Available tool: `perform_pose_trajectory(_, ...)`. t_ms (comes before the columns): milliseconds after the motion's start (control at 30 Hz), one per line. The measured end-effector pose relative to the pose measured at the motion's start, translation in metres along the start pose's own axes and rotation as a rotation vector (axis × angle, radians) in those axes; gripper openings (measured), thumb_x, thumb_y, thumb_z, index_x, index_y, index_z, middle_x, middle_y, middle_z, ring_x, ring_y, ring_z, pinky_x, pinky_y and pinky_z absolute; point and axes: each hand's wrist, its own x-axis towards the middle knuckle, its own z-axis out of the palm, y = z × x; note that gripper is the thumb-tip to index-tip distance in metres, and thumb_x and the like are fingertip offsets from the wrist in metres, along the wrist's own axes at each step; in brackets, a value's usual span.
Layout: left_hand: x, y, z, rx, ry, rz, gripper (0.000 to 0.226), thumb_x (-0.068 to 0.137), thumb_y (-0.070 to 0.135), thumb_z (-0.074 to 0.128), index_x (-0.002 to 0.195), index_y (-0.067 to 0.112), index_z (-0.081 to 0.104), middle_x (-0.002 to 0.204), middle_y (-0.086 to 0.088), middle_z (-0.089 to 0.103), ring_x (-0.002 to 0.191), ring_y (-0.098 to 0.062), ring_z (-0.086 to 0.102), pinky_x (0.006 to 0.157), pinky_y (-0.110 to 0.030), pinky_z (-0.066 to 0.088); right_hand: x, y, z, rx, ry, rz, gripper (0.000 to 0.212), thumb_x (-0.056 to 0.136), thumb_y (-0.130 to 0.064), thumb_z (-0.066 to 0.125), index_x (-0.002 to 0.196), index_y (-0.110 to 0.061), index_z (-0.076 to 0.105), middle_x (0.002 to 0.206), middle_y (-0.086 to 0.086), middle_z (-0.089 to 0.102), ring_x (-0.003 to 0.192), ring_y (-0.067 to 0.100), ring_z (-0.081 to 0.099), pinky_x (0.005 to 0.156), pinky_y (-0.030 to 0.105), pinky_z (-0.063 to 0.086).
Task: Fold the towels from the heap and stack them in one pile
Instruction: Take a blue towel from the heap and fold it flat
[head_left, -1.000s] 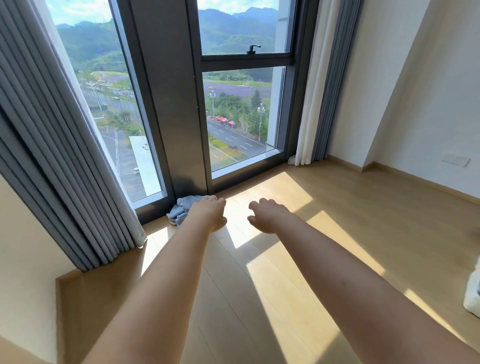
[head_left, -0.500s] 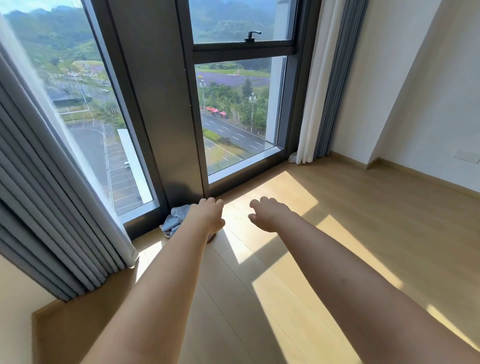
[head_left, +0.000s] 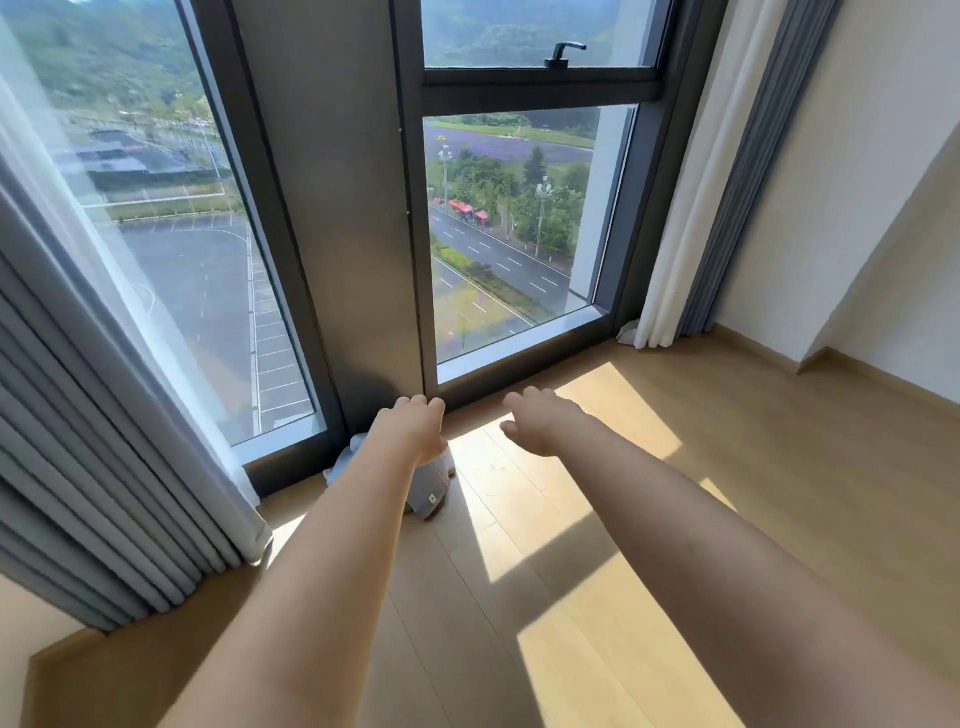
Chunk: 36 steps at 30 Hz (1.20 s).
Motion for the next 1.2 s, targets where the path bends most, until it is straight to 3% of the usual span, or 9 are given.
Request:
perform_pose_trajectory(400, 0.132, -0.056, 0.009, -0.045, -0.113, -0.101, 0.045, 0.094, 0.019, 0.041, 0.137, 0.010, 0.033, 0.136, -0.013, 0.040, 0.127, -0.030, 0.037, 0.103, -0.042, 0.035, 0.165, 0.000, 0.001, -0.010, -0.127, -0.099, 0.042, 0.098, -0.032, 0.032, 0.135, -0.011, 0.035, 0.134, 0.014, 0.040, 0.124, 0.032, 0.038, 0.097, 0.044, 0.038)
perform_pose_trajectory(733, 0.249, -0.132, 0.013, -0.058, -0.131, -0.138, 0.041, 0.093, 0.018, 0.041, 0.133, 0.009, 0.036, 0.130, -0.014, 0.041, 0.124, -0.031, 0.038, 0.099, -0.042, 0.036, 0.311, -0.035, -0.004, -0.010, -0.183, -0.147, 0.041, 0.098, -0.031, 0.032, 0.133, -0.011, 0.036, 0.132, 0.015, 0.041, 0.122, 0.032, 0.040, 0.097, 0.044, 0.039)
perform_pose_trajectory(900, 0.286, -0.160, 0.015, -0.071, -0.170, -0.146, 0.043, 0.093, 0.023, 0.043, 0.132, 0.008, 0.036, 0.131, -0.015, 0.041, 0.125, -0.032, 0.038, 0.100, -0.043, 0.037, 0.356, -0.046, 0.000, 0.009, -0.227, -0.148, 0.042, 0.098, -0.031, 0.031, 0.135, -0.010, 0.035, 0.134, 0.016, 0.039, 0.123, 0.033, 0.039, 0.097, 0.043, 0.037)
perform_pose_trajectory(1200, 0.321, -0.178, 0.045, -0.111, -0.164, -0.167, 0.032, 0.092, 0.015, 0.038, 0.122, 0.007, 0.041, 0.123, -0.013, 0.046, 0.117, -0.030, 0.043, 0.090, -0.039, 0.039, 0.411, -0.054, 0.027, -0.020, -0.295, -0.168, 0.041, 0.097, -0.029, 0.030, 0.134, -0.010, 0.036, 0.134, 0.016, 0.039, 0.123, 0.032, 0.038, 0.098, 0.042, 0.036)
